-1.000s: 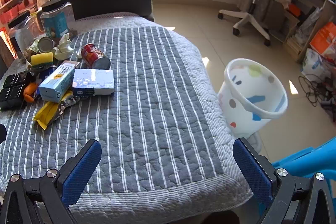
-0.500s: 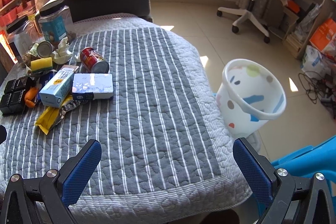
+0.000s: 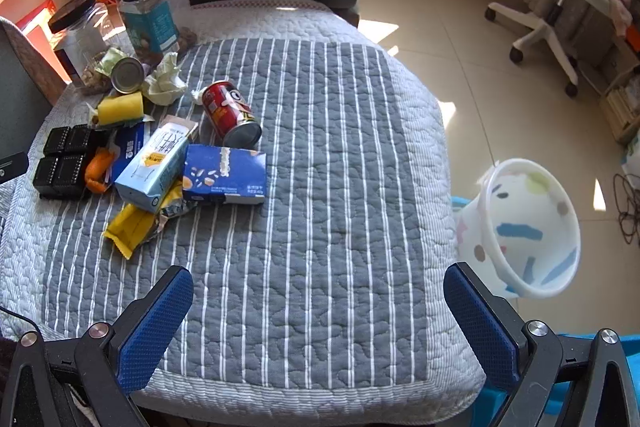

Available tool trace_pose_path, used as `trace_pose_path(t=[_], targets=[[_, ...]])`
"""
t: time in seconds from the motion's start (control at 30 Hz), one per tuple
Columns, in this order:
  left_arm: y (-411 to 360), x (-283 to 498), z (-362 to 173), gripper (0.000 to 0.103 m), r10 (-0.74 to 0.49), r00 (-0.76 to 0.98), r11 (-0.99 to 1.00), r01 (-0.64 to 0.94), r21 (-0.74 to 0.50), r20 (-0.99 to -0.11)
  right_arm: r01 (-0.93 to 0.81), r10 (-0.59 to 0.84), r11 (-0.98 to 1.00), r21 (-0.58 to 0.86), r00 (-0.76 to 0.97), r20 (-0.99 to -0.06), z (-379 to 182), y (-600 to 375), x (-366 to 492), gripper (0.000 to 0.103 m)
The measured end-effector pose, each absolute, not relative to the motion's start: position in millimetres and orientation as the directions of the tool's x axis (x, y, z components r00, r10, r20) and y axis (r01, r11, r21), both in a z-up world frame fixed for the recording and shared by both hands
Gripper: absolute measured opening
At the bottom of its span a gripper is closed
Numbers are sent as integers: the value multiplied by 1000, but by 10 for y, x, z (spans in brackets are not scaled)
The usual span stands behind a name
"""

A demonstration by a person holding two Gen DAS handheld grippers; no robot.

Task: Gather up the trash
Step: 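Grasp the white milk carton with the left tool while the right tool grasps the blue biscuit box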

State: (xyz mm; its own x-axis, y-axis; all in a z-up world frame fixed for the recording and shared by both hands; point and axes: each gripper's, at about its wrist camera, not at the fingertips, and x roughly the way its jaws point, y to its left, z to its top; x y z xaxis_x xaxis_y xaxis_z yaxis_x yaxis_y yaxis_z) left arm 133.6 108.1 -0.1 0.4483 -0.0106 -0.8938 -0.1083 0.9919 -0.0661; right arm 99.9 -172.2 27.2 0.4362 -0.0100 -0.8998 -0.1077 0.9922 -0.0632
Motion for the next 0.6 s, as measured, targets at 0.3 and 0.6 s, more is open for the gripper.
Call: trace_pose_path(t=[0.3, 0.6], targets=[[654, 1770, -440, 84, -220, 318, 975, 33, -221, -922, -66, -35, 996, -54, 256, -966, -554, -1857, 1568, 103], [128, 2200, -805, 70, -228, 217, 971, 124, -205, -949, 2, 17, 1000, 18, 224, -974, -637, -2077, 1894, 103]])
